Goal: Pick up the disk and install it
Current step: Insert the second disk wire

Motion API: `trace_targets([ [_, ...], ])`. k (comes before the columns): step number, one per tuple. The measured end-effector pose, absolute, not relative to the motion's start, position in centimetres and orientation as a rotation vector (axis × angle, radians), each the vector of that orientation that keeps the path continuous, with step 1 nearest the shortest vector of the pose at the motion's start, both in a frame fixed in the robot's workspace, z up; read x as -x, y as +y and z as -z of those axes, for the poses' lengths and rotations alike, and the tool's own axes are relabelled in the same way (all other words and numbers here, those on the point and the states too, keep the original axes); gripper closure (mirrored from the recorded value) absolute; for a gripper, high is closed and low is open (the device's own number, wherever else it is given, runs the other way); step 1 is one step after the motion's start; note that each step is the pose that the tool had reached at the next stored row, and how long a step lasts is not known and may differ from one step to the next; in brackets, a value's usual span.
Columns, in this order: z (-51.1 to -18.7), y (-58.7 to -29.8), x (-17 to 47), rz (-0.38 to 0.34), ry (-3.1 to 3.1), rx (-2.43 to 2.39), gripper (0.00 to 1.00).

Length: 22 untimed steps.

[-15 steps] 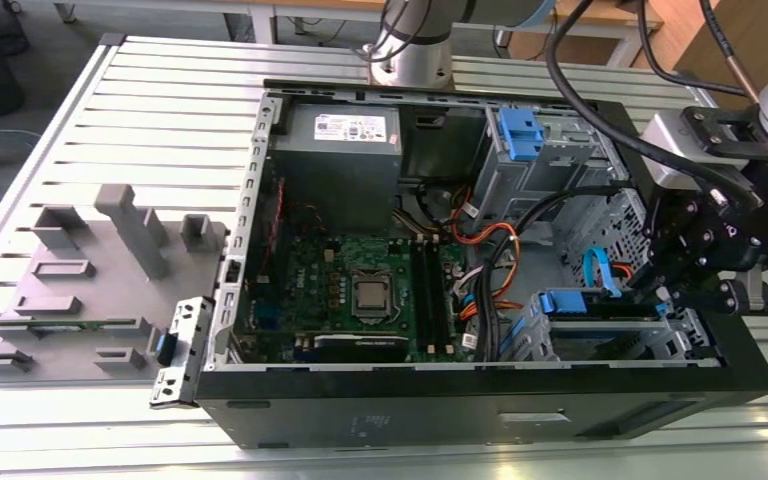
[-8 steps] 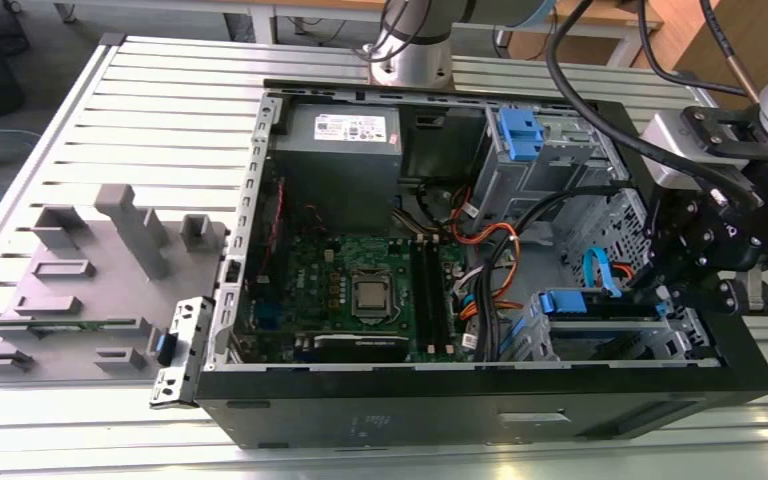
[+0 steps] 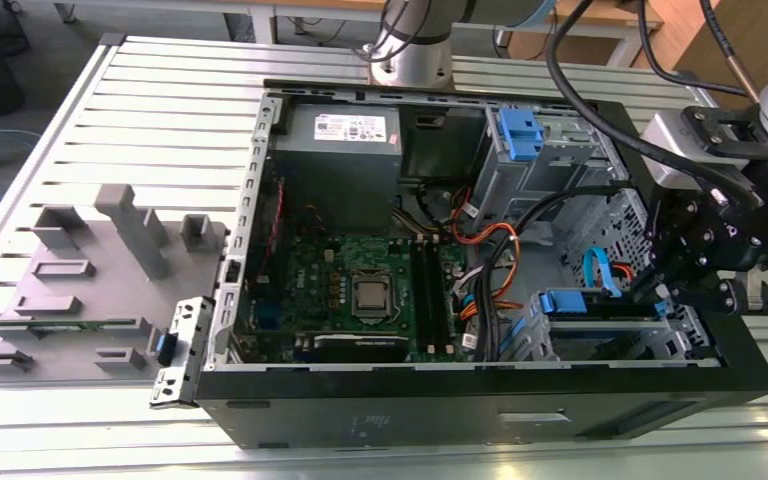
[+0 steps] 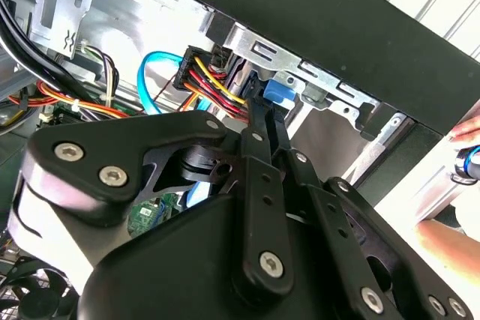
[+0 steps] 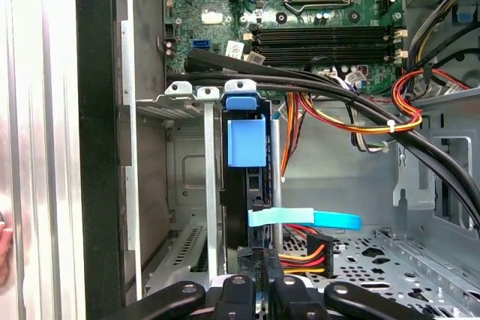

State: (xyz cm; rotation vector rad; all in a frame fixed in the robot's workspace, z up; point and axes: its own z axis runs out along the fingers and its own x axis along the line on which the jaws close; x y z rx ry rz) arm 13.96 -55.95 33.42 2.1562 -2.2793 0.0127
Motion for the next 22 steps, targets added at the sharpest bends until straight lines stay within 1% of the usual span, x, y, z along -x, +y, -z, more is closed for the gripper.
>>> trace_targets([
  [5, -33.86, -55.96, -13.96, -0.013, -2.279, -2.156, 0.84],
  [22, -33.84, -55.78, -13.23, -0.01, -2.28, -2.157, 0.84],
])
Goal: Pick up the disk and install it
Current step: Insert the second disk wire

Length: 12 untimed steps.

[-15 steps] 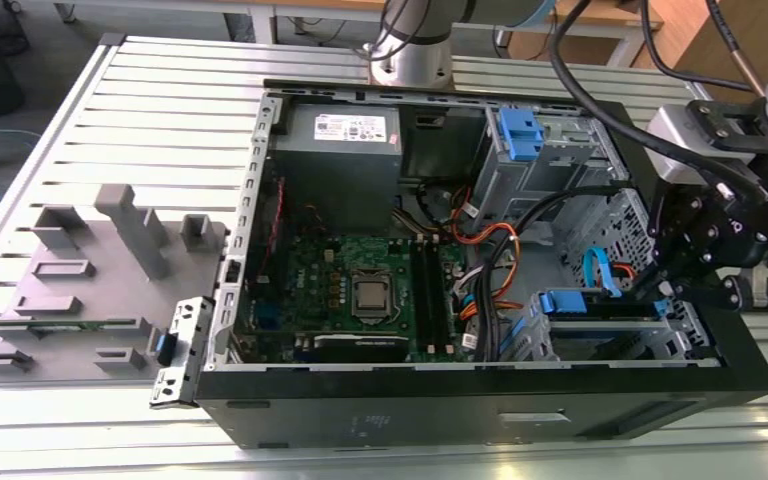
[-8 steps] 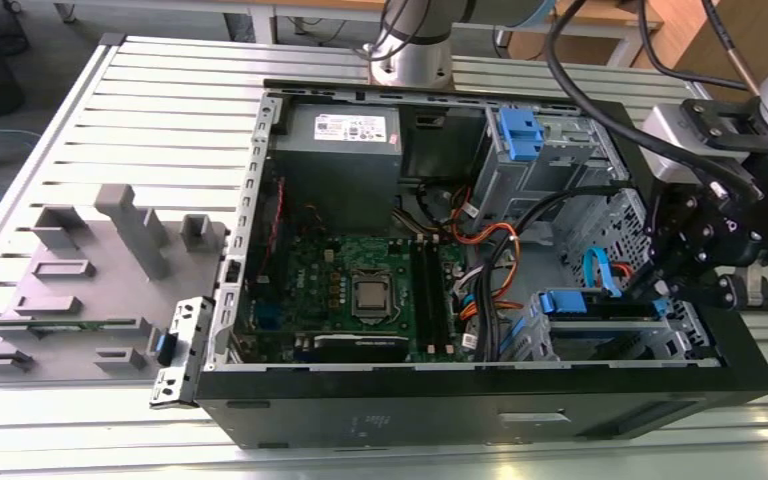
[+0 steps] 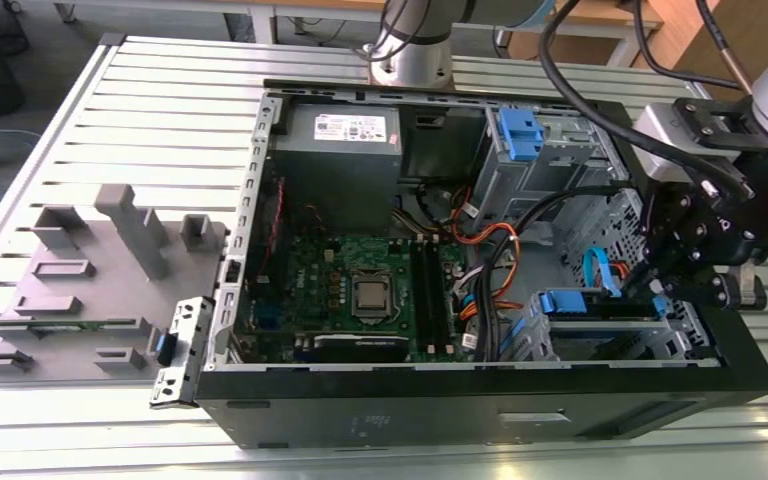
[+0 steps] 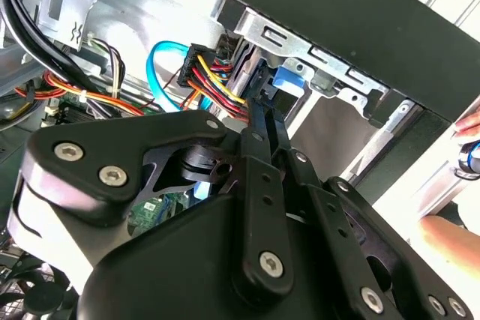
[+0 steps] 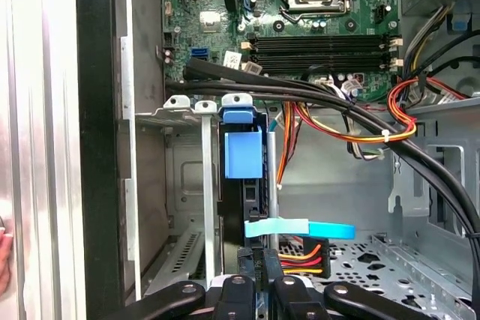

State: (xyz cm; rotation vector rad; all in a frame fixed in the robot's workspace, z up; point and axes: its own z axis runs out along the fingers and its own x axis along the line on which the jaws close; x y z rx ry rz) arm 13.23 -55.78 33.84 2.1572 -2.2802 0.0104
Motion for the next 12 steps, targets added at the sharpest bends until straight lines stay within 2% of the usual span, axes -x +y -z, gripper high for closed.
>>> trace_targets([
  [12, -33.68, -55.67, -13.15, -0.01, -2.28, -2.158, 0.84],
])
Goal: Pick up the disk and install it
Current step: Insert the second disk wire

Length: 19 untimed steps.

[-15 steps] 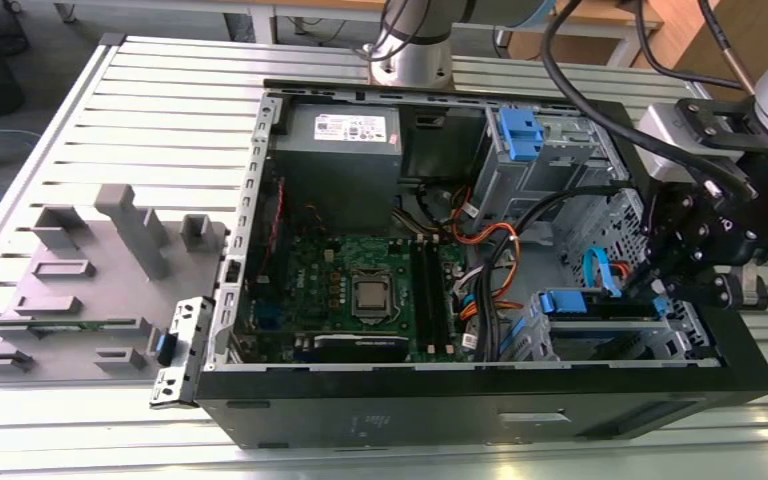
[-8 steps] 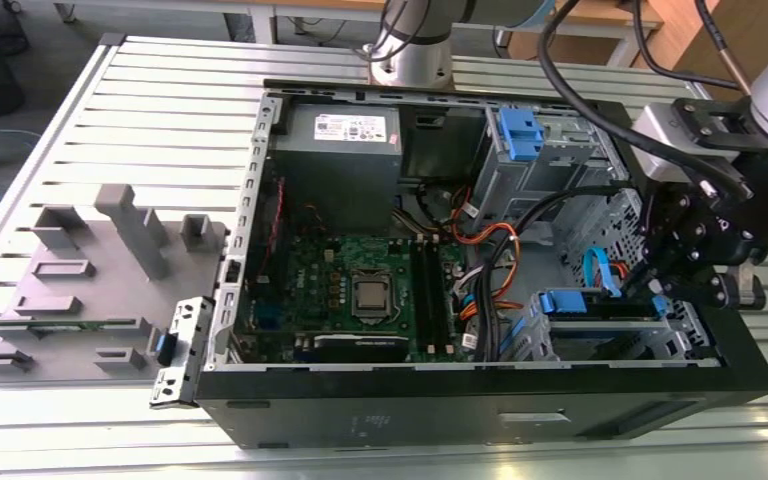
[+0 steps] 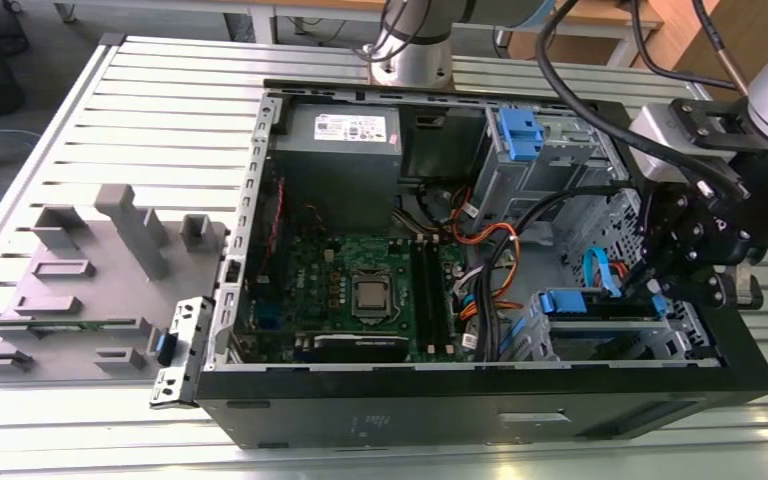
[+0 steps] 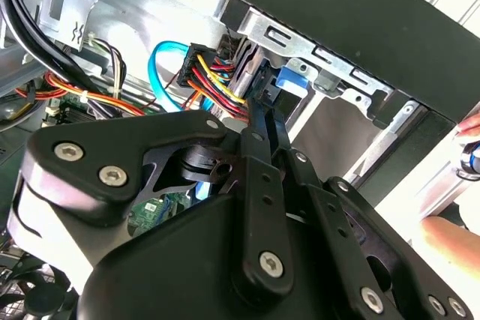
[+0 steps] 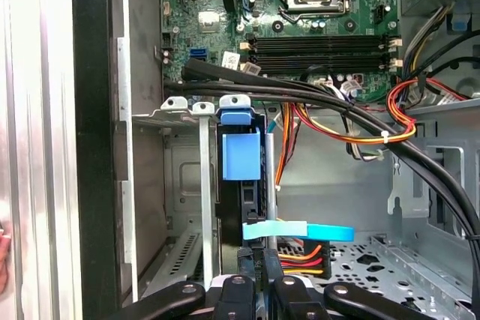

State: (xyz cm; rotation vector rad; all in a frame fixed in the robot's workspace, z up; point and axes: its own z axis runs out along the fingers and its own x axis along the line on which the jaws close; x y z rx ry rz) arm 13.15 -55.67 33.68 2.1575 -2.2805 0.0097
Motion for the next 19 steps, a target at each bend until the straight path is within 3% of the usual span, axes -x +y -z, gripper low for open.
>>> trace_targets([
  [19, -33.08, -55.67, -13.15, -0.009, -2.281, -2.158, 0.84],
])
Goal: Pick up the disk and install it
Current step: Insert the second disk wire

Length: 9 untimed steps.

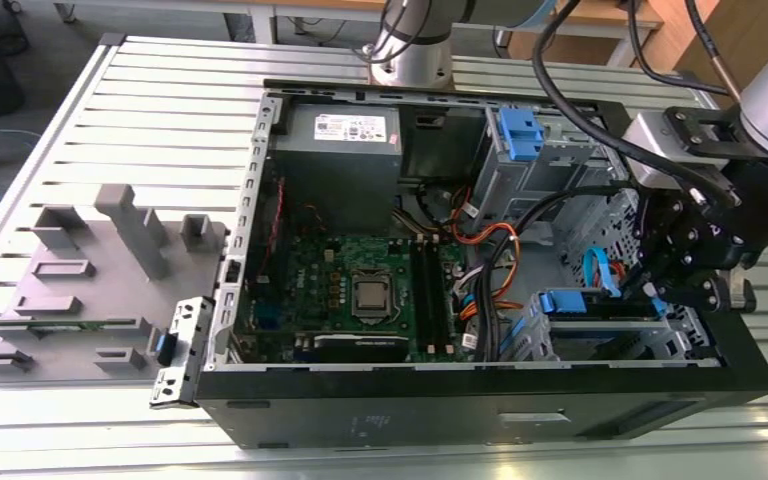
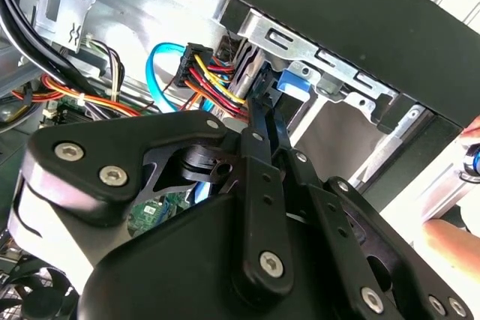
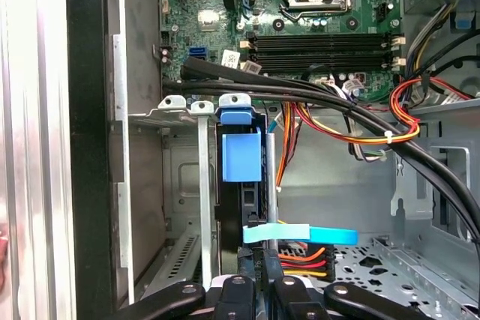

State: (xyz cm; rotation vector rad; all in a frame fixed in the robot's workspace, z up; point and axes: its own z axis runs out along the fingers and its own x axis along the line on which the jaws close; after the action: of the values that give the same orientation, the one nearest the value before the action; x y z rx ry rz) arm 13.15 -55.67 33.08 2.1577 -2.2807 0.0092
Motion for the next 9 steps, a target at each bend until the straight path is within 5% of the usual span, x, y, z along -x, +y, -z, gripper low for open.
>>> trace_targets([
  [9, -32.78, -55.68, -13.15, -0.011, -2.28, -2.157, 0.84],
])
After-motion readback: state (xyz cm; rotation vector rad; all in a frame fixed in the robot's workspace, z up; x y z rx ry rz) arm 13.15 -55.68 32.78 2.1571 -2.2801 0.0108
